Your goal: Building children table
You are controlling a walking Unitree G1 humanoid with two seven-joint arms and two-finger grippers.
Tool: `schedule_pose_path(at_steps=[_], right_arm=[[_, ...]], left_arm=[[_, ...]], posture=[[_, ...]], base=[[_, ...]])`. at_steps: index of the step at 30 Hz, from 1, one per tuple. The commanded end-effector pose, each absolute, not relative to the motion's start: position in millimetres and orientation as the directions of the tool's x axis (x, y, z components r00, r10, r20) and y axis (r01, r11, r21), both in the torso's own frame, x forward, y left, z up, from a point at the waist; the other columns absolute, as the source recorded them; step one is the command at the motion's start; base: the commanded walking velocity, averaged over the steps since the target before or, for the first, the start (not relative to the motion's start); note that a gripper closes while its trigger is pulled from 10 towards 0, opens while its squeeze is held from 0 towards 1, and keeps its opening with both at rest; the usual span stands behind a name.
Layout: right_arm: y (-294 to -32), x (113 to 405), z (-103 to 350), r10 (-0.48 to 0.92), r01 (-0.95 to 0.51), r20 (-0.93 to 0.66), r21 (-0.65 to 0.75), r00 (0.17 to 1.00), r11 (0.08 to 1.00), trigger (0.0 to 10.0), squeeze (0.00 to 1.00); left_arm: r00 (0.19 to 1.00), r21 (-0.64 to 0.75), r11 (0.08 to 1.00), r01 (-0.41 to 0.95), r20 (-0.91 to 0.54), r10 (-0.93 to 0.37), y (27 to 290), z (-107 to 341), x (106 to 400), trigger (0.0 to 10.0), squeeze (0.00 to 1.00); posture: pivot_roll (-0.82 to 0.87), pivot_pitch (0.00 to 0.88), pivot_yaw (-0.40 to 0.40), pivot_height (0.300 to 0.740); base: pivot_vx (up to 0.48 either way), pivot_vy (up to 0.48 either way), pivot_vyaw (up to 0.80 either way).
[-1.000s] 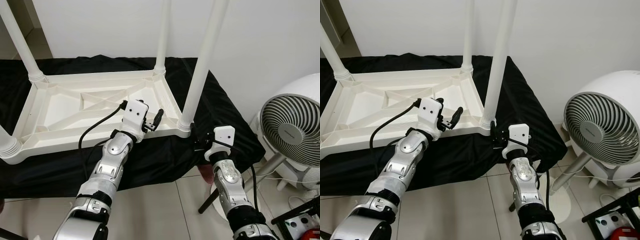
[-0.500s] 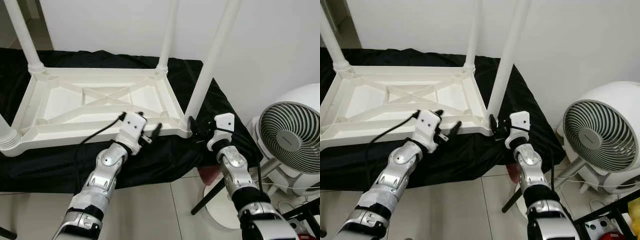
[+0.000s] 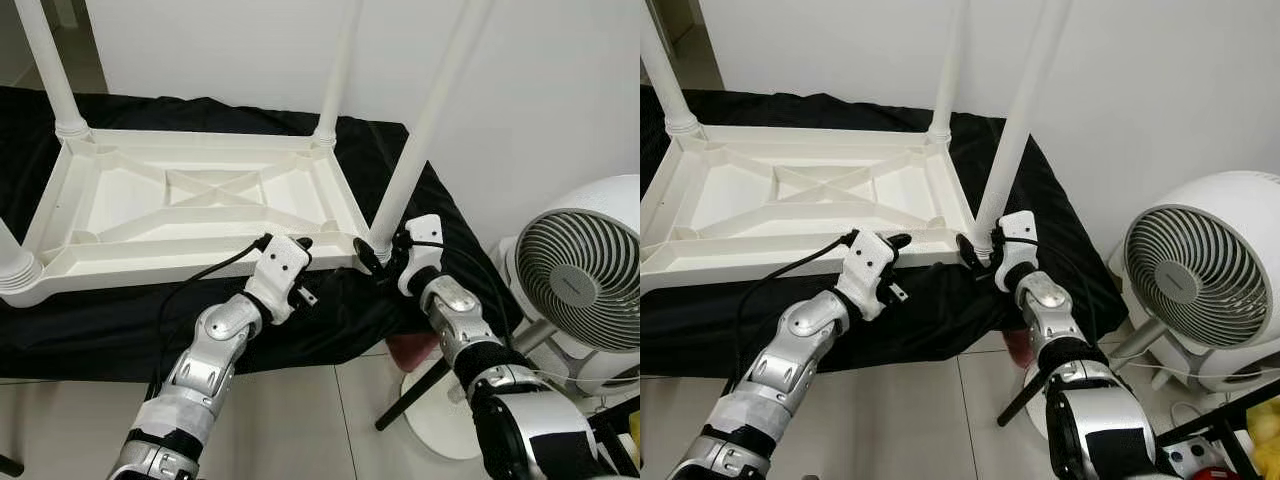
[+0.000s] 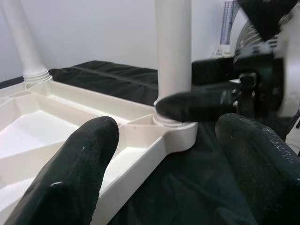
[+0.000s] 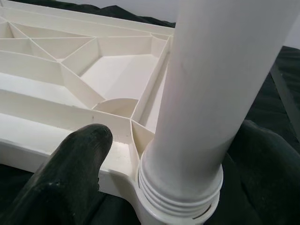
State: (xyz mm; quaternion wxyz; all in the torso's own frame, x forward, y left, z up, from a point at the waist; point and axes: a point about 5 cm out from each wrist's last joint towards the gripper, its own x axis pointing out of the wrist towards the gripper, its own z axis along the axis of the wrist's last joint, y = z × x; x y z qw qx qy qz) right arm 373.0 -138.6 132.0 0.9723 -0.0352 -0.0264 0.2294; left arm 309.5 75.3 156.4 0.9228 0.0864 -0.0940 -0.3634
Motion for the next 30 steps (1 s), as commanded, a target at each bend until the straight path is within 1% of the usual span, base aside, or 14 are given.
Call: schedule_pose_path(at_steps=[1, 9, 10, 11, 12, 13, 14, 23, 26, 27, 28, 29, 30], right_arm=[[-140, 374, 130, 0.451, -0.449, 0.002, -0.091, 0.892, 0.889, 10.0, 0.00], [-141, 380, 134, 0.429, -0.429, -0.022, -0.100, 0.903, 0.898, 10.0, 0.00], [-142, 381, 134, 0.420, -0.421, -0.027, -0.088, 0.907, 0.903, 2.7, 0.00], [-142, 381, 134, 0.420, -0.421, -0.027, -0.088, 0.907, 0.903, 2.7, 0.00], [-143, 381, 133, 0.415, -0.416, -0.028, -0.071, 0.909, 0.906, 1.1, 0.00], [-143, 381, 133, 0.415, -0.416, -0.028, -0.071, 0.909, 0.906, 1.1, 0.00], [-143, 380, 132, 0.421, -0.422, -0.031, -0.057, 0.907, 0.905, 0.0, 0.00], [-142, 373, 121, 0.427, -0.428, -0.015, -0.030, 0.904, 0.903, 0.0, 0.00], [-140, 366, 114, 0.423, -0.423, 0.027, 0.005, 0.906, 0.906, 0.0, 0.00], [-141, 363, 111, 0.386, -0.387, 0.040, 0.029, 0.922, 0.922, 0.0, 0.00], [-141, 363, 111, 0.386, -0.387, 0.040, 0.029, 0.922, 0.922, 0.0, 0.00], [-142, 361, 108, 0.335, -0.337, 0.043, 0.043, 0.941, 0.941, 0.0, 0.00], [-142, 361, 108, 0.335, -0.337, 0.043, 0.043, 0.941, 0.941, 0.0, 0.00]], left_arm=[[0.672, 0.223, 0.670, 0.708, 0.080, -0.737, 69, 152, 304, 10.0, 0.00], [0.654, 0.211, 0.650, 0.730, 0.065, -0.754, 67, 152, 300, 10.0, 0.00], [0.652, 0.213, 0.649, 0.731, 0.065, -0.756, 66, 153, 300, 10.0, 0.00], [0.652, 0.213, 0.649, 0.731, 0.065, -0.756, 66, 153, 300, 10.0, 0.00], [0.652, 0.212, 0.648, 0.731, 0.063, -0.756, 66, 153, 300, 10.0, 0.00], [0.652, 0.212, 0.648, 0.731, 0.063, -0.756, 66, 153, 300, 10.0, 0.00], [0.652, 0.212, 0.649, 0.731, 0.063, -0.755, 65, 153, 300, 10.0, 0.00], [0.657, 0.201, 0.654, 0.730, 0.060, -0.752, 65, 154, 298, 10.0, 0.00], [0.661, 0.190, 0.658, 0.728, 0.059, -0.748, 64, 153, 297, 10.0, 0.00], [0.660, 0.183, 0.658, 0.730, 0.058, -0.749, 64, 152, 296, 10.0, 0.00], [0.660, 0.183, 0.658, 0.730, 0.058, -0.749, 64, 152, 296, 10.0, 0.00], [0.659, 0.179, 0.657, 0.732, 0.058, -0.750, 63, 152, 295, 10.0, 0.00], [0.659, 0.179, 0.657, 0.732, 0.058, -0.750, 63, 152, 295, 10.0, 0.00]], posture=[[0.02, 0.000, -0.142, 0.740], [0.01, 0.000, -0.130, 0.740], [0.01, 0.000, -0.130, 0.740], [0.01, 0.000, -0.130, 0.740], [0.01, 0.000, -0.131, 0.740], [0.01, 0.000, -0.131, 0.740], [0.01, 0.000, -0.131, 0.740], [0.00, 0.000, -0.144, 0.740], [-0.01, 0.000, -0.151, 0.740], [-0.02, 0.000, -0.155, 0.740], [-0.02, 0.000, -0.155, 0.740], [-0.02, 0.000, -0.160, 0.740], [-0.02, 0.000, -0.160, 0.740]], base=[[0.000, 0.000, 0.00], [0.000, 0.000, 0.00], [0.000, 0.000, 0.00], [0.000, 0.000, 0.00], [0.000, 0.000, 0.00], [0.000, 0.000, 0.00], [0.000, 0.000, 0.00], [0.000, 0.000, 0.00], [0.000, 0.000, 0.00], [0.000, 0.000, 0.00], [0.000, 0.000, 0.00], [0.000, 0.000, 0.00], [0.000, 0.000, 0.00]])
